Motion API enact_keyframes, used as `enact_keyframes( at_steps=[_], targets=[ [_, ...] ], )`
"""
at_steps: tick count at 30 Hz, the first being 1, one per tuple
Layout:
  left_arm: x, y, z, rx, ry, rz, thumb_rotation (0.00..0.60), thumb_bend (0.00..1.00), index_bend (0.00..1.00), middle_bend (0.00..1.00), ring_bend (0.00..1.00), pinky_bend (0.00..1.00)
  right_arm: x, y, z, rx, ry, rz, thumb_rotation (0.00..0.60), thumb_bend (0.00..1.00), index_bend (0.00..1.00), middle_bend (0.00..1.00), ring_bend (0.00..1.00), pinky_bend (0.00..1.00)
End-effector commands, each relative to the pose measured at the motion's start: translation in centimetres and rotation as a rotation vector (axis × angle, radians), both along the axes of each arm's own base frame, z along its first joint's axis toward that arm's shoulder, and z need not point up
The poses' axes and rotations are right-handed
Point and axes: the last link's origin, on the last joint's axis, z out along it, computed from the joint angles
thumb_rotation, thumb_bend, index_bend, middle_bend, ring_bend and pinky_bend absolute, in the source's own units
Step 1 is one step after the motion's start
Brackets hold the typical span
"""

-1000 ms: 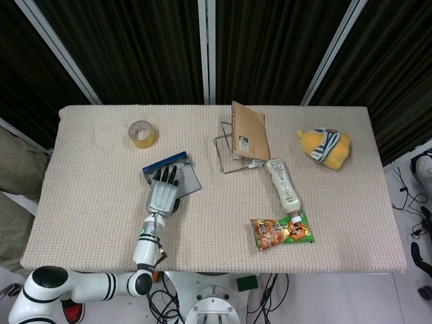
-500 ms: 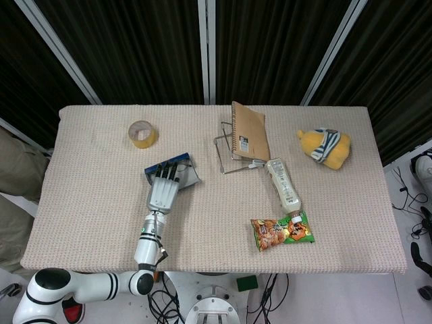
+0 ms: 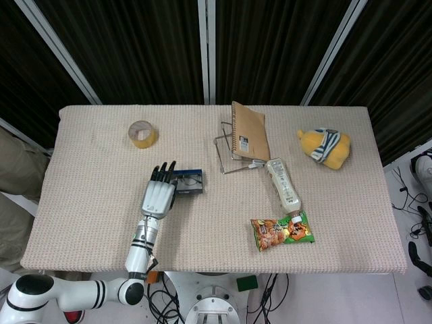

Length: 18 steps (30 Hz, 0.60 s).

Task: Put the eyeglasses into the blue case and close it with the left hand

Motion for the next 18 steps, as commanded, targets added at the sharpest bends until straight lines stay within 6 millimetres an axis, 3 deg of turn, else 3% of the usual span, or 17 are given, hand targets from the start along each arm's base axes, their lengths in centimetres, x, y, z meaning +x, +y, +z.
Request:
enact_keyframes(
  at_steps=[1, 8, 18],
  targets=[
    [-0.6, -0.7, 1.2, 0.012, 0.004, -0.001, 0.600, 0.43, 0.70, 0.00, 0.00, 0.12, 0.1, 0.0, -0.1, 0.002, 0.001, 0.001, 0.600, 0.50, 0.00, 0.00, 0.00, 0.00],
    [-1.1, -0.7, 2.5, 0.041, 0.009, 0.003, 0.600, 0.43, 0.72, 0.00, 0.00, 0.12, 0.3, -0.2, -0.2, 0.008, 0.005, 0.004, 0.600, 0.50, 0.00, 0.00, 0.00, 0.00],
    [-0.6, 1.9, 1.4, 0.042, 0.000, 0.026, 0.600, 0.43, 0.71, 0.00, 0.00, 0.12, 0.2, -0.1, -0.3, 0.009, 0.006, -0.007, 0.600, 0.50, 0.00, 0.00, 0.00, 0.00]
  ],
)
